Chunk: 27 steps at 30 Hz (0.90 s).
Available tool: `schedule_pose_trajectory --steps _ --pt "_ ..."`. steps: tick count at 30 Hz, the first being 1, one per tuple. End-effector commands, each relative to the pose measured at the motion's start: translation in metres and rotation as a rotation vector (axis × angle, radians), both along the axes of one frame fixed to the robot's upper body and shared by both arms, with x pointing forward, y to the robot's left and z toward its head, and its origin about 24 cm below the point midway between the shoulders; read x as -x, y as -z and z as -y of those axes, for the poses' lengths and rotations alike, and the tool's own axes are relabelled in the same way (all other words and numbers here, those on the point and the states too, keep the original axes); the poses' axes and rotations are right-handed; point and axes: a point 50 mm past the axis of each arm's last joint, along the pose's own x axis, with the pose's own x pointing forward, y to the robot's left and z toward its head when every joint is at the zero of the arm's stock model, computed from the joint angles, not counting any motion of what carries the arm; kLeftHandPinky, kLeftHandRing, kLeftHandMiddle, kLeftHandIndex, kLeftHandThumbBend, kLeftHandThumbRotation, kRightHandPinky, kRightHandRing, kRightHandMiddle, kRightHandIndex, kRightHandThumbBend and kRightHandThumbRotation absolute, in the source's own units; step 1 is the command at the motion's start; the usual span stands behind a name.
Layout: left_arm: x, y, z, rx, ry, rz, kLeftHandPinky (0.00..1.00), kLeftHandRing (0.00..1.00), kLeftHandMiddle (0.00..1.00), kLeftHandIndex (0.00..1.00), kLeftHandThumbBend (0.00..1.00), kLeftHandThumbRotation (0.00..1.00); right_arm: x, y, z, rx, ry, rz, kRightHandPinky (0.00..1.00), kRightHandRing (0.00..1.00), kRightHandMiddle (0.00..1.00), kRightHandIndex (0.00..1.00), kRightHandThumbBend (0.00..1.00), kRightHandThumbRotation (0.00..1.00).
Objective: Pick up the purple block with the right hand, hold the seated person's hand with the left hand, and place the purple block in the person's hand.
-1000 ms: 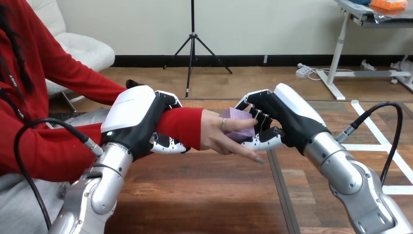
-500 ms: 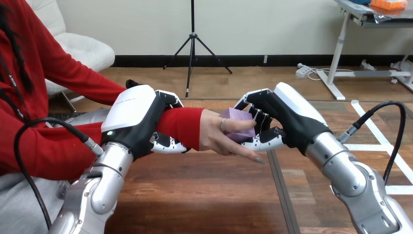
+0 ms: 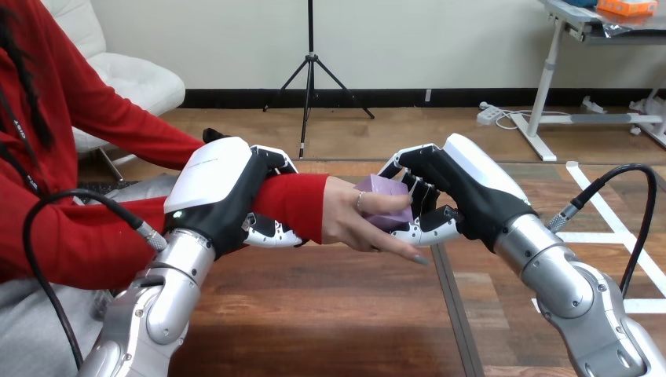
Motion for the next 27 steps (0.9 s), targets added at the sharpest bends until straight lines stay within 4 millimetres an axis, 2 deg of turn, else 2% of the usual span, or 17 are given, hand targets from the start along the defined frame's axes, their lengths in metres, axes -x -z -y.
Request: schedule_pose_trajectory --steps 1,5,9,14,15,20,23,24,27 --pt "-0.01 -0.046 0.019 0.045 0.071 0.161 0.38 0.46 0.51 0.52 0.68 0.05 0.0 -0.024 -0.027 -0.056 -0.113 0.074 0.37 0.43 0.48 0.51 0.64 0.0" --pt "-0.009 -0.046 0.018 0.037 0.077 0.162 0.41 0.51 0.56 0.55 0.69 0.15 -0.001 -0.023 -0.026 -0.056 -0.109 0.059 0.4 0.47 0.52 0.54 0.64 0.0" --pt "-0.006 -0.046 0.016 0.036 0.097 0.145 0.46 0.58 0.63 0.6 0.75 0.3 -0.001 -0.022 -0.023 -0.042 -0.106 0.032 0.42 0.51 0.56 0.57 0.63 0.0" --pt "-0.003 -0.044 0.015 0.052 0.126 0.107 0.54 0.69 0.73 0.71 0.91 0.55 -0.001 -0.021 -0.021 -0.016 -0.111 0.023 0.48 0.58 0.63 0.64 0.55 0.05" --pt "-0.002 -0.043 0.014 0.062 0.136 0.093 0.55 0.7 0.74 0.72 0.93 0.57 -0.001 -0.021 -0.021 -0.01 -0.115 0.027 0.48 0.58 0.63 0.64 0.55 0.06" --pt "0.0 -0.041 0.012 0.105 0.182 0.021 0.61 0.75 0.78 0.79 0.98 0.66 -0.001 -0.02 -0.019 -0.004 -0.124 0.031 0.52 0.62 0.66 0.68 0.48 0.17" --pt "0.001 -0.04 0.011 0.126 0.221 -0.029 0.64 0.79 0.81 0.82 0.99 0.71 -0.001 -0.019 -0.018 0.001 -0.128 0.027 0.54 0.64 0.68 0.7 0.42 0.31" --pt "0.001 -0.04 0.011 0.13 0.23 -0.041 0.66 0.81 0.82 0.84 0.99 0.73 -0.001 -0.018 -0.017 0.004 -0.129 0.027 0.56 0.66 0.69 0.71 0.4 0.41" --pt "0.002 -0.04 0.01 0.144 0.25 -0.067 0.68 0.83 0.84 0.86 1.0 0.75 -0.001 -0.018 -0.017 0.01 -0.132 0.028 0.58 0.67 0.71 0.72 0.37 0.52"
